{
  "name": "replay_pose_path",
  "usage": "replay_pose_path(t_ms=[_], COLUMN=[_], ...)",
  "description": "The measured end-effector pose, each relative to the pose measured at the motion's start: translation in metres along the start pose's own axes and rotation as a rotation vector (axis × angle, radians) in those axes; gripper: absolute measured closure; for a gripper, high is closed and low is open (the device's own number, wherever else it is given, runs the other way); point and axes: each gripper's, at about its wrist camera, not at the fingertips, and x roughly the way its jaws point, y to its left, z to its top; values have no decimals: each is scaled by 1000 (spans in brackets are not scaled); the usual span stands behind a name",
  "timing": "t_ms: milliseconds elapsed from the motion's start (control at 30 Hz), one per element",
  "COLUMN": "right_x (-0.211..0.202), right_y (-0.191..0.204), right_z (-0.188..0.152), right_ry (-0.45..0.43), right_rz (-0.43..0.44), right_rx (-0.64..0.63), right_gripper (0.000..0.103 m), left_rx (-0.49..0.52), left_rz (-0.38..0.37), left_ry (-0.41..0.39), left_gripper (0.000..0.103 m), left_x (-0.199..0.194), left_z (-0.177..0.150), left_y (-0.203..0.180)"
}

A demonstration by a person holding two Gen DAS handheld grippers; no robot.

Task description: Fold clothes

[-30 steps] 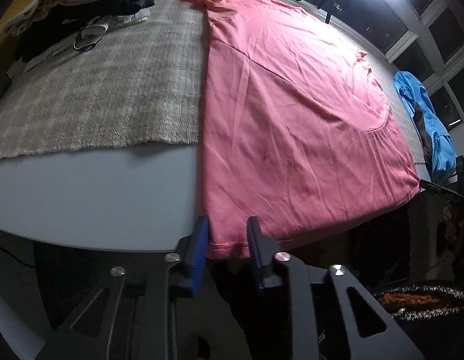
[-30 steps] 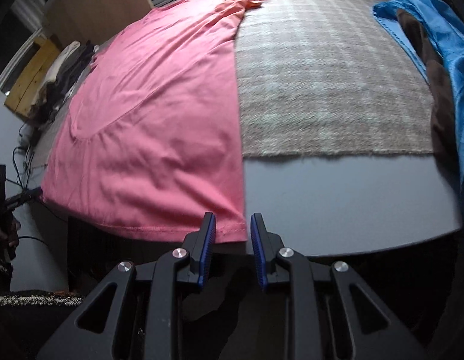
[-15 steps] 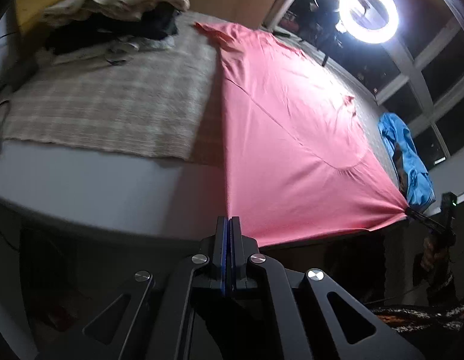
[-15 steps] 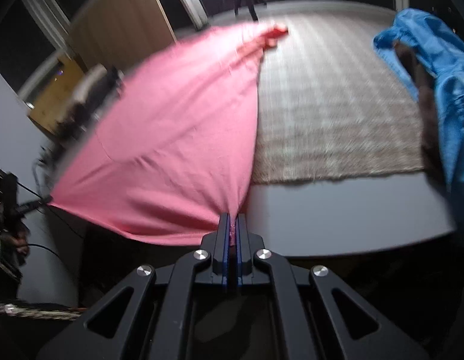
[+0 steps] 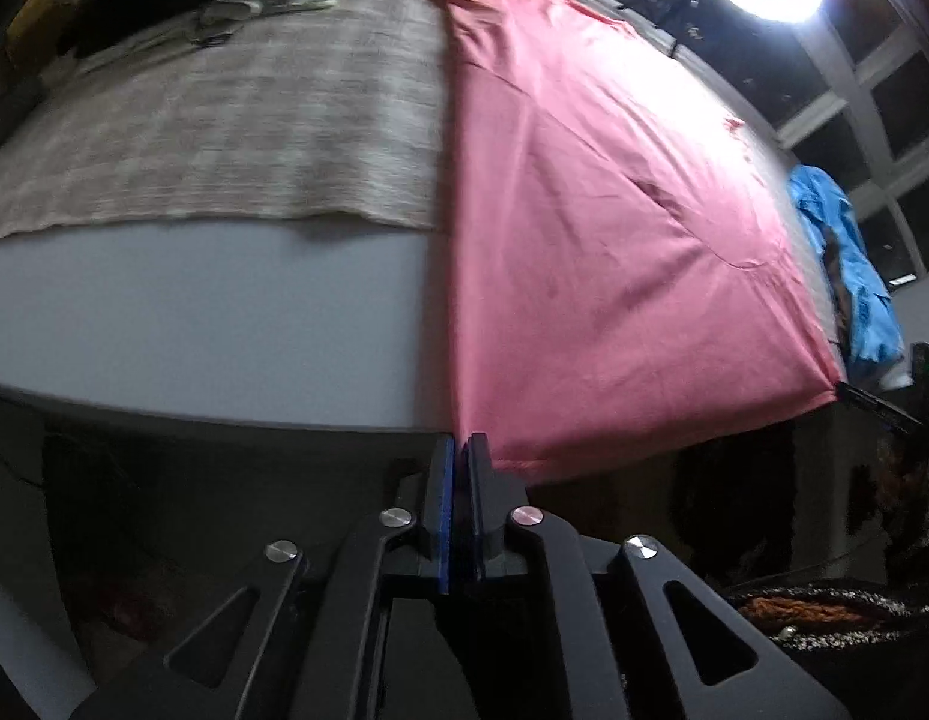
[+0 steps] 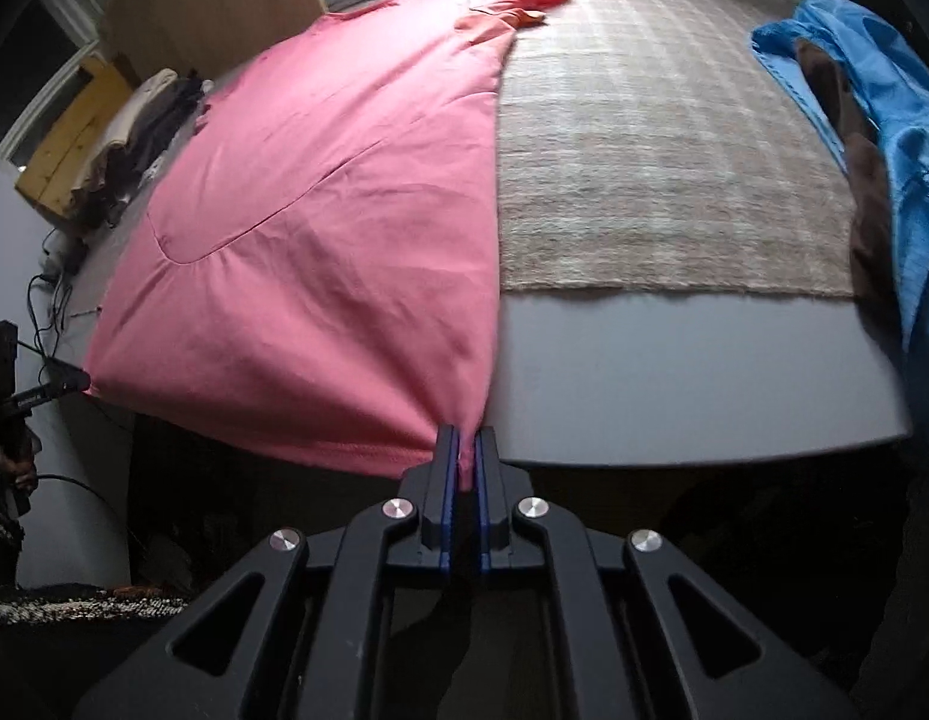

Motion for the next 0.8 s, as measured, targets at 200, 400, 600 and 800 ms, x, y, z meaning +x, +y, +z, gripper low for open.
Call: replay_pose_path(t_ms=[200,400,600,800], right_x=[-72,-115,-80,62], right_y=[8,63,168,287], right_z=[46,159,303,392], right_ry=[-181,-375,-353,-179], right_rz=[20,19,138,191], right_rx=[-52,-185,-341,-443], right_gripper=[95,95,78,77], left_rx=[26,143,209,204], left_rz=[62,88,25,-74], left_ry=[-96,-242,-272,-213], left_gripper=[98,97,89,89], left_x=[-45,-67,-50,-17], left_z=[32,135,198,192], left_y=[8,-11,-28,-31])
